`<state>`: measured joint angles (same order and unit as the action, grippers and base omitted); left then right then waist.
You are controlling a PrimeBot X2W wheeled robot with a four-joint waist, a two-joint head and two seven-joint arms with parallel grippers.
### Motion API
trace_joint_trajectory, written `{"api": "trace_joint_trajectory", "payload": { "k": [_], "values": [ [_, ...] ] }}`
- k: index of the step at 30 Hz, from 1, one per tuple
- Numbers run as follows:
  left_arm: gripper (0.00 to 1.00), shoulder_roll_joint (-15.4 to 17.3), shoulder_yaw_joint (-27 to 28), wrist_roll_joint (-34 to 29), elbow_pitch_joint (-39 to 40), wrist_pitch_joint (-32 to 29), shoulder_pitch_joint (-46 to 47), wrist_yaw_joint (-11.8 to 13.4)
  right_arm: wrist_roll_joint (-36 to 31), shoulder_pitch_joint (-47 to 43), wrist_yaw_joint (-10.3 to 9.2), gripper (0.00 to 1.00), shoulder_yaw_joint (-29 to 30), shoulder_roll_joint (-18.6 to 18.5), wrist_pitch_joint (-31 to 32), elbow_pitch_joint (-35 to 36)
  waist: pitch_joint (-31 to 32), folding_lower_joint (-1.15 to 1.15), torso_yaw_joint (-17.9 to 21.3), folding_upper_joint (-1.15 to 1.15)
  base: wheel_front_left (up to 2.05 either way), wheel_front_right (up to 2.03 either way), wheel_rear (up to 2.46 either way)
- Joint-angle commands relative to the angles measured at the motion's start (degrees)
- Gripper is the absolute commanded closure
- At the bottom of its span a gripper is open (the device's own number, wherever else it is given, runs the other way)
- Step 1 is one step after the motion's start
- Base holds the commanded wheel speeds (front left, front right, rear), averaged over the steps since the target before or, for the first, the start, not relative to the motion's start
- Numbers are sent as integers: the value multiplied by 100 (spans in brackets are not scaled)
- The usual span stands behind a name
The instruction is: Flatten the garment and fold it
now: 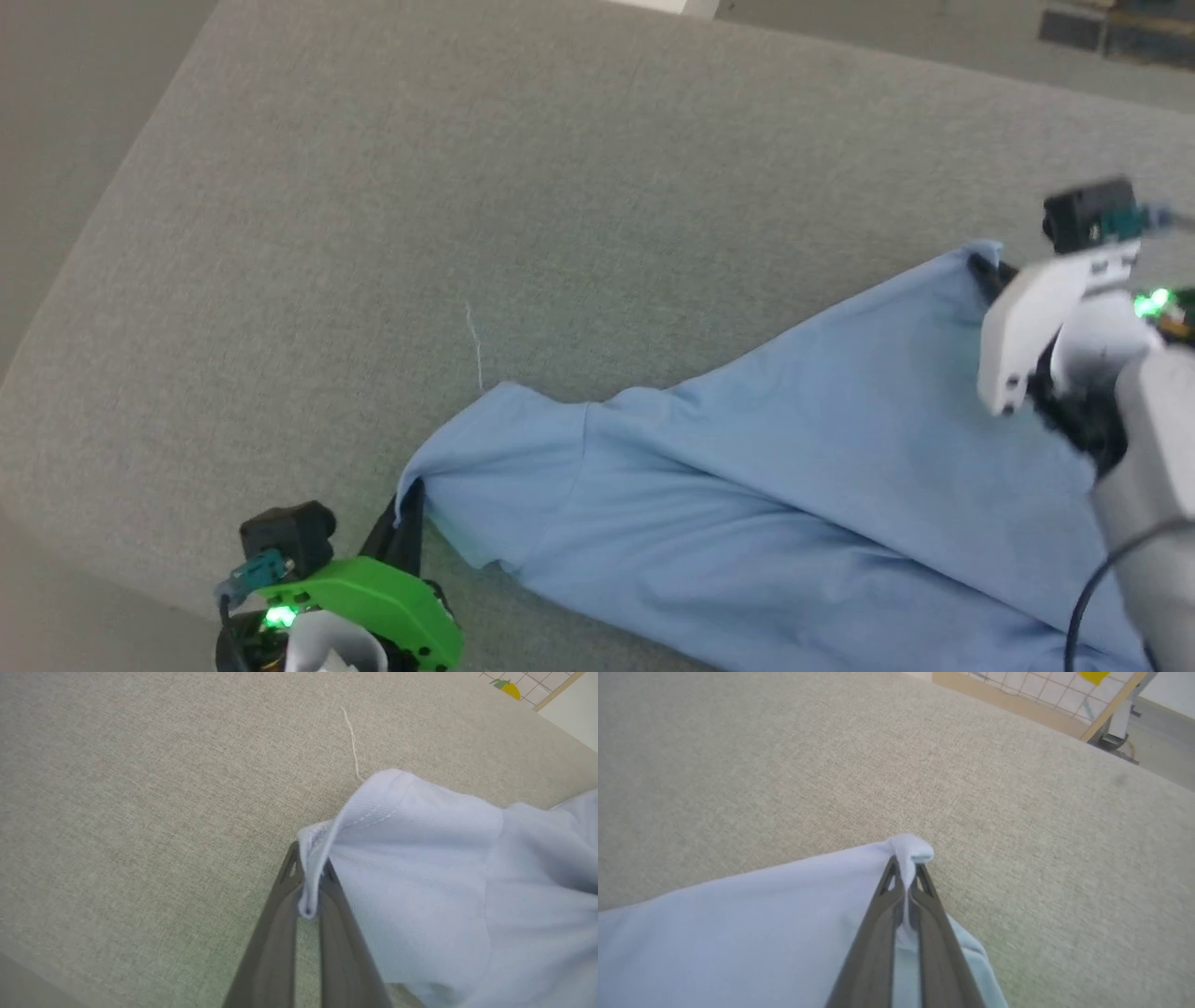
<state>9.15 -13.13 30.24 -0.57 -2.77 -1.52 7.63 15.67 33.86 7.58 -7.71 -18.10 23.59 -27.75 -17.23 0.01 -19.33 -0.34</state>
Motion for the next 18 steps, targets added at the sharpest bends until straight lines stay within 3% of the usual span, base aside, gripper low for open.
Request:
{"api": "trace_joint_trajectory", "payload": {
  "k": [1,7,18],
  "values": [
    [100,93,60,-36,50,-26,-97,51,40,-332,-9,100,-1,52,-356,244,380,-1,325,34,0,0,0],
    [100,322,192,-54,267,-162,-338,170,83,-1682,-9,100,269,252,-1352,1276,820,-1,823,34,0,0,0],
    [100,691,322,-228,577,-262,-419,283,-41,-3617,-9,100,1331,1157,-1531,2790,1282,-1,1579,34,0,0,0]
  ]
}}
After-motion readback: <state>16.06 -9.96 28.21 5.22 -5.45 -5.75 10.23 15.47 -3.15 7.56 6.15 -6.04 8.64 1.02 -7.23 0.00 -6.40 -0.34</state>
